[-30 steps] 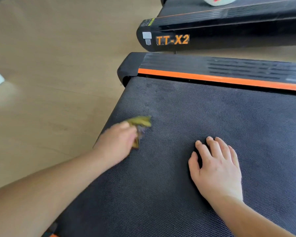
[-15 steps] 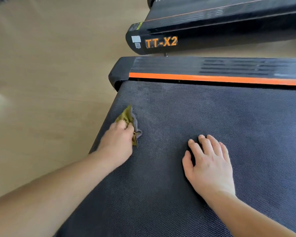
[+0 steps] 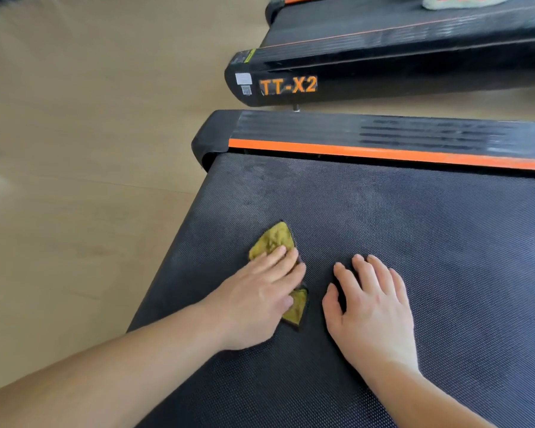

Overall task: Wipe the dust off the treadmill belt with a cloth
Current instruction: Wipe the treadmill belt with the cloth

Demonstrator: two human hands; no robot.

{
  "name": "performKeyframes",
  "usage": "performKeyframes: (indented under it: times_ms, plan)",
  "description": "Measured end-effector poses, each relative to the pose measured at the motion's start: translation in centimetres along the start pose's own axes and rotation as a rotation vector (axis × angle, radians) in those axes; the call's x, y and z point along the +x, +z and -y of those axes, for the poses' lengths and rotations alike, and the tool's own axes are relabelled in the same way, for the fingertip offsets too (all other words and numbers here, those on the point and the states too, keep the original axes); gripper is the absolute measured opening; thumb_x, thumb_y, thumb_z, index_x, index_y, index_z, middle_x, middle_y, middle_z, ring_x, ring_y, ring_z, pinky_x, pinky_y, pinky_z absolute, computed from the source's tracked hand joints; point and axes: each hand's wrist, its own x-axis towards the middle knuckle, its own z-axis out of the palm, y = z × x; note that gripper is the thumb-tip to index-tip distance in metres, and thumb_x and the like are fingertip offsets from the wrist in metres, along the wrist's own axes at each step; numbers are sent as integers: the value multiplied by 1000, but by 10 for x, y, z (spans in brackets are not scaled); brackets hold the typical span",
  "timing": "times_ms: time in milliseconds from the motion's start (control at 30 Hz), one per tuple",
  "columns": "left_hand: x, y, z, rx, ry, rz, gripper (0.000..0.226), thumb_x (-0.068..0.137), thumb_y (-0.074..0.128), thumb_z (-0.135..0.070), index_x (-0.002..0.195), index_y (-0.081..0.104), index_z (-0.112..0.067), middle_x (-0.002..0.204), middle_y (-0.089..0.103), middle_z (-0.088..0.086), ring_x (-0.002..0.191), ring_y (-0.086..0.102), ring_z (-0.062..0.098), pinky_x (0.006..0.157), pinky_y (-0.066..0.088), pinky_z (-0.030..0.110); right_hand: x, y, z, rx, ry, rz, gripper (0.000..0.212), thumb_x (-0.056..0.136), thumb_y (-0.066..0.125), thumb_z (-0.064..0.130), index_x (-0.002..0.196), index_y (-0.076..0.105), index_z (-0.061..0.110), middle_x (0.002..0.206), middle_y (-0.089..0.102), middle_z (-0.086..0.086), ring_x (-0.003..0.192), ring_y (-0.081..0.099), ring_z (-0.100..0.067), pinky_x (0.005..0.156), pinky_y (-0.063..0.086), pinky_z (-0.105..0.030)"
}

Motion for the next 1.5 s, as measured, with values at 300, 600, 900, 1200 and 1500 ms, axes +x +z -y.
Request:
performKeyframes:
  times_ms: [300,600,900,1200,1500]
  plan:
    - [27,-3,58,-161,-475,-133,60,107,13,-38,158,15,-8,167,7,8,155,2,26,124,1,34,1,4,-1,8,14,-3,45,93,53,38,126,72,14,137,64,-13,137,50,-38,117,35,-56]
    - [25,-4,55,-90,-358,-86,59,107,23,-41,160,4,-26,168,-5,-6,153,-10,12,126,1,37,1,9,-3,48,-7,-77,40,91,58,35,121,74,13,133,66,-15,133,54,-39,114,37,-57]
    - [-7,-9,84,-140,-265,-20,57,109,21,-36,159,-5,-32,164,-15,-17,150,-17,1,125,-3,31,37,-10,7,3,20,42,41,86,49,50,105,71,21,106,60,2,109,56,-28,97,47,-45]
    - [-4,-10,113,-143,-128,-16,57,109,21,-35,158,-7,-35,161,-19,-23,145,-24,-7,123,-9,26,111,39,49,6,-104,238,61,98,30,66,154,41,44,169,27,3,158,15,-26,129,9,-46]
    - [83,-9,105,-187,-313,-155,57,107,26,-29,160,7,-19,168,-4,-1,154,-10,20,126,0,40,110,45,52,-29,-83,191,61,96,32,65,149,50,41,164,38,2,155,25,-26,127,19,-49]
